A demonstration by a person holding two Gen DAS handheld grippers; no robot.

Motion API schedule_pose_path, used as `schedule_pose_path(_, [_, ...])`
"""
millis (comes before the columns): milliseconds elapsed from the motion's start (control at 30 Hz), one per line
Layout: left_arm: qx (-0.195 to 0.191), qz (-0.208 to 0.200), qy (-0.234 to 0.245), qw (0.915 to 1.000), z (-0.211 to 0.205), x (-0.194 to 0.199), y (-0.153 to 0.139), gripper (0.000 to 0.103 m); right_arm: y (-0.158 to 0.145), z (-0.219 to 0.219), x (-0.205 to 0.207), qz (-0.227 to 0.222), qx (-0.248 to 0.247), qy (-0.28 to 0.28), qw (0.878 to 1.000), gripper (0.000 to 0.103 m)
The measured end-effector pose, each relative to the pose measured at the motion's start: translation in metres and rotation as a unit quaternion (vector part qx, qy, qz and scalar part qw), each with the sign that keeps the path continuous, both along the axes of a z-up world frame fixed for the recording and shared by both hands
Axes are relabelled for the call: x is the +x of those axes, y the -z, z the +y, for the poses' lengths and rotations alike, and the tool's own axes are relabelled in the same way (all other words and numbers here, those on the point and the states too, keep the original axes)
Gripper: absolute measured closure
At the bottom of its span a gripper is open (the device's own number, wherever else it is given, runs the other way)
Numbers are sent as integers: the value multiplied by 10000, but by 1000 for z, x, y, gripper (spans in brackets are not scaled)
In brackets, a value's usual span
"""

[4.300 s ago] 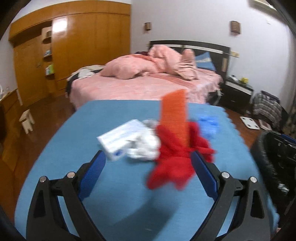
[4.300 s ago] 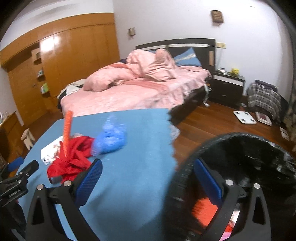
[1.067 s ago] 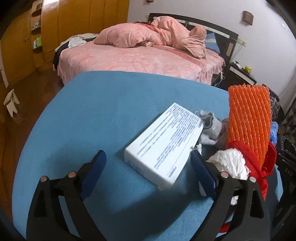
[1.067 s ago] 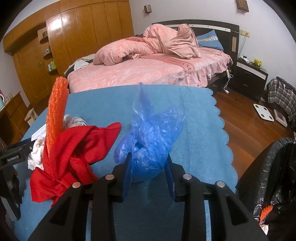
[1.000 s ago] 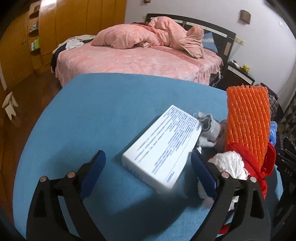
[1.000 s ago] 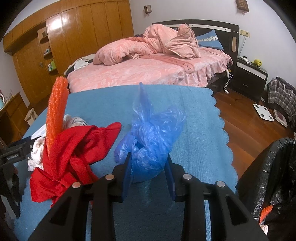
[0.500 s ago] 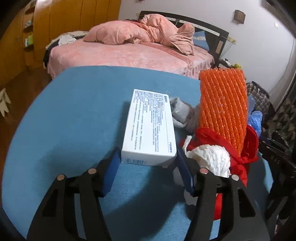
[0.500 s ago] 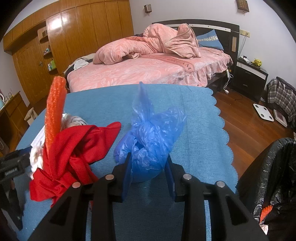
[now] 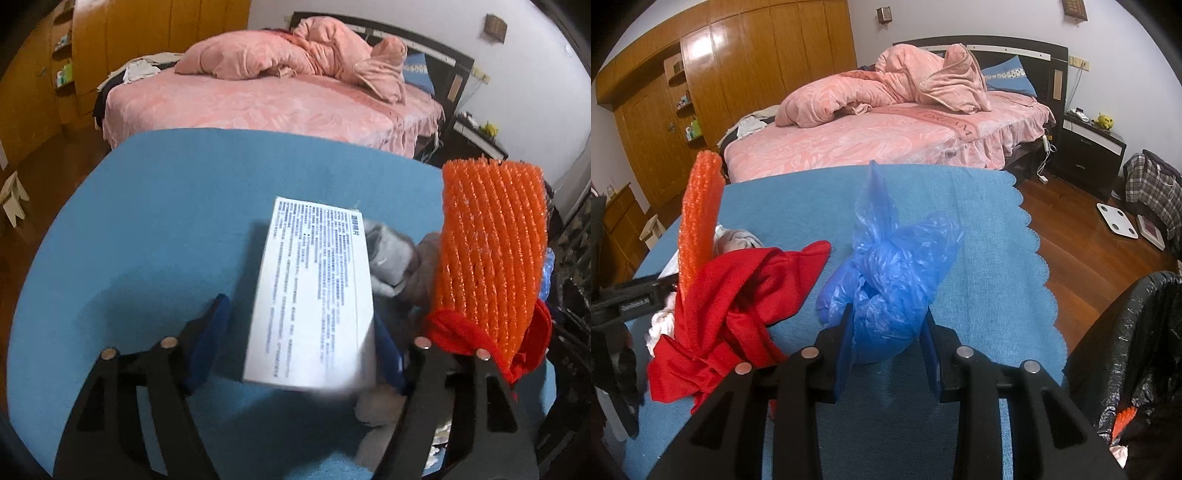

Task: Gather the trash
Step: 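Lift the white box with the left tool while the right tool carries the blue bag toward the bin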

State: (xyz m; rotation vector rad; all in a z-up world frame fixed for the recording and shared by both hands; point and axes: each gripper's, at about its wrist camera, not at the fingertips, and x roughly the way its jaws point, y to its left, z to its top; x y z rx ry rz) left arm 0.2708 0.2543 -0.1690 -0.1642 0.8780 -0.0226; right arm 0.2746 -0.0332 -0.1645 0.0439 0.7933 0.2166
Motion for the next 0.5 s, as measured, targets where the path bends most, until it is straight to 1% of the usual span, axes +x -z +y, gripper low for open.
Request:
schedule_pose_path(33, [-45,-24,-24,10000,2,-3,-1,45,0,0,0,-2,-1,-1,10000,69])
schedule_pose_path(100, [-67,-128,-157,9998,6,-13,-4,46,0,0,0,-6,3,0,10000,69])
schedule_pose_path(200, [67,-285,-298,9991,12,-28,-8,46,0,0,0,-9,-18,2,10000,69])
schedule_pose_path(300, [131,-245,-412,9988,16,-39,-6,46,2,1,1,12,-73,12,10000,69])
schedule_pose_path(367, [1,-148,-497,9987,22,-40,-1,45,3,3,3,65,-110,17,9999,68])
schedule_pose_path(400, [-170,-107,-545,9983,28,-39,1,45,4,3,4,98,-108,20,9999,68])
schedule_pose_path(433, [-230,-113,-565,9981,31,-39,1,45,5,3,4,122,-93,20,9999,68])
schedule_pose_path(500, [-201,-105,-563,9982,31,-39,1,45,5,2,4,143,-88,21,9999,68])
